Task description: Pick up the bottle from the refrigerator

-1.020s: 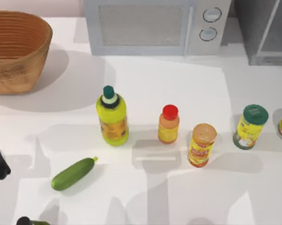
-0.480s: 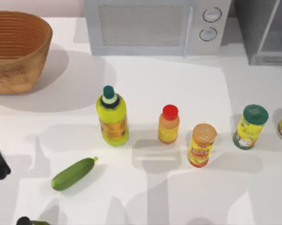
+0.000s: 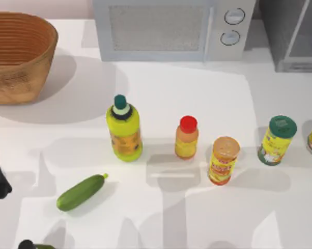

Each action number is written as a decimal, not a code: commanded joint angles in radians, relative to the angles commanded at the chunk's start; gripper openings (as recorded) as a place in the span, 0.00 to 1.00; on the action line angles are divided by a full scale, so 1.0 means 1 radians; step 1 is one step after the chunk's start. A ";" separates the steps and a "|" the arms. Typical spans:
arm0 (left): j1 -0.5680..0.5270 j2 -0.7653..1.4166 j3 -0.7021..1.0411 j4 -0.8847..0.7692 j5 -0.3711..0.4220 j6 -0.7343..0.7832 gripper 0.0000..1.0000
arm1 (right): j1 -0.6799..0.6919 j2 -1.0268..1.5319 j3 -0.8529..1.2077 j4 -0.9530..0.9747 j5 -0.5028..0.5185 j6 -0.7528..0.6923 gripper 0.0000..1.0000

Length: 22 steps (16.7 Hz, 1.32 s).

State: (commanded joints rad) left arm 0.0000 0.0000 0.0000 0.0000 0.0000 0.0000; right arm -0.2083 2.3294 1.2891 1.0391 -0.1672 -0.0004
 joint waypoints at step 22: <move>0.000 0.000 0.000 0.000 0.000 0.000 1.00 | -0.035 -0.335 -0.369 -0.009 -0.040 0.004 0.00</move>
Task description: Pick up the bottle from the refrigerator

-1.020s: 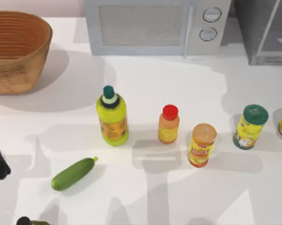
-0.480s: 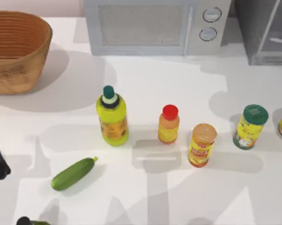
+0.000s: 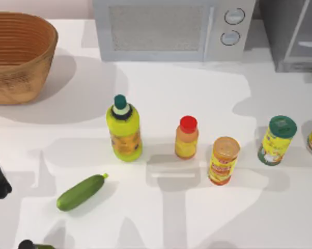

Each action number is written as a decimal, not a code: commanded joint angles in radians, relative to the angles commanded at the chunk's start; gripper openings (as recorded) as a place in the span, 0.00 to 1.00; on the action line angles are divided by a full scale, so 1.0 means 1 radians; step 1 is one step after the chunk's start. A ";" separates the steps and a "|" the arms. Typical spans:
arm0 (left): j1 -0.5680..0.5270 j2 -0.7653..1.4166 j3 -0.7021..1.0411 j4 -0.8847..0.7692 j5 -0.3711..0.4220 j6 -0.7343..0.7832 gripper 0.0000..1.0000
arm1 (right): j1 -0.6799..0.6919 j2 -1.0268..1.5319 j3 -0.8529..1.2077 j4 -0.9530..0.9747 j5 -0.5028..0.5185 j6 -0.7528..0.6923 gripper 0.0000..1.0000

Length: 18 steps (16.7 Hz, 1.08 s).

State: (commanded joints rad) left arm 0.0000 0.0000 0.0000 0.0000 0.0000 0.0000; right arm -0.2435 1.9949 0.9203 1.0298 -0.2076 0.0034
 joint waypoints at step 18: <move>0.000 0.000 0.000 0.000 0.000 0.000 1.00 | 0.063 -0.636 -0.322 -0.264 0.051 -0.004 0.00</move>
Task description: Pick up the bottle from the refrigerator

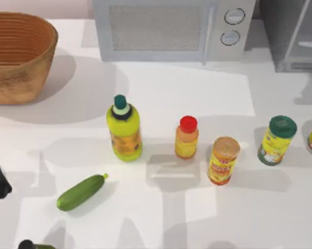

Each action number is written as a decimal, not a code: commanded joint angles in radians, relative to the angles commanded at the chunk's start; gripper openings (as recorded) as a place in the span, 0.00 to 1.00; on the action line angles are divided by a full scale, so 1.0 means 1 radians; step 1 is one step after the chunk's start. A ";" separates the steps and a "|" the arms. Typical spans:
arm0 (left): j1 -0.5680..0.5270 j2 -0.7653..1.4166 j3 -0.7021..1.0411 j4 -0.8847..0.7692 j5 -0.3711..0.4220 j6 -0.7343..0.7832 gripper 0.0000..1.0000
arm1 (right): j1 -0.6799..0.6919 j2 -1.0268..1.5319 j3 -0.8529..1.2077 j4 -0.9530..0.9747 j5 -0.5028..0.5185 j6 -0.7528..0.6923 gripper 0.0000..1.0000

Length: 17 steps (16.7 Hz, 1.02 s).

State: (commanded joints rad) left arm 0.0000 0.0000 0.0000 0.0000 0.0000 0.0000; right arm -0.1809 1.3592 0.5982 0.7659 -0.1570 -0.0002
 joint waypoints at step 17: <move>0.000 0.000 0.000 0.000 0.000 0.000 1.00 | 0.181 -1.359 -0.598 -0.766 0.157 0.000 0.00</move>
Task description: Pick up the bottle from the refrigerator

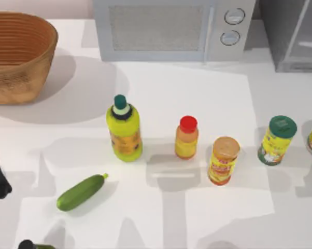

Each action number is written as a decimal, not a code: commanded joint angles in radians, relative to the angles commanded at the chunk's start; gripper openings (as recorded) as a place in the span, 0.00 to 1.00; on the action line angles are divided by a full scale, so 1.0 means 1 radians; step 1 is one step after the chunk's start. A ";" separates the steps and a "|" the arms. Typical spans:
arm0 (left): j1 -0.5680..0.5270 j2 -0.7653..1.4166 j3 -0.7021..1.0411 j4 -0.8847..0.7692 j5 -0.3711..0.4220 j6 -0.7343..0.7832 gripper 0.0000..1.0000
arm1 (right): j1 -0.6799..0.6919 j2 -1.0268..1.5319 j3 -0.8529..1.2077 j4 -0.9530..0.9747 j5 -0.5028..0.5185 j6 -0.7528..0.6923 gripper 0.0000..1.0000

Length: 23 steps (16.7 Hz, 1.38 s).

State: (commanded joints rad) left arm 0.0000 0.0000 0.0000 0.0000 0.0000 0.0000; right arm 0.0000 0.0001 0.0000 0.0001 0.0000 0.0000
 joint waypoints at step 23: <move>0.000 0.000 0.000 0.000 0.000 0.000 1.00 | 0.400 1.379 0.518 0.874 0.420 0.000 0.00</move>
State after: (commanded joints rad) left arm 0.0000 0.0000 0.0000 0.0000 0.0000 0.0000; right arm 0.4003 1.3786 0.5180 0.8738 0.4197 0.0000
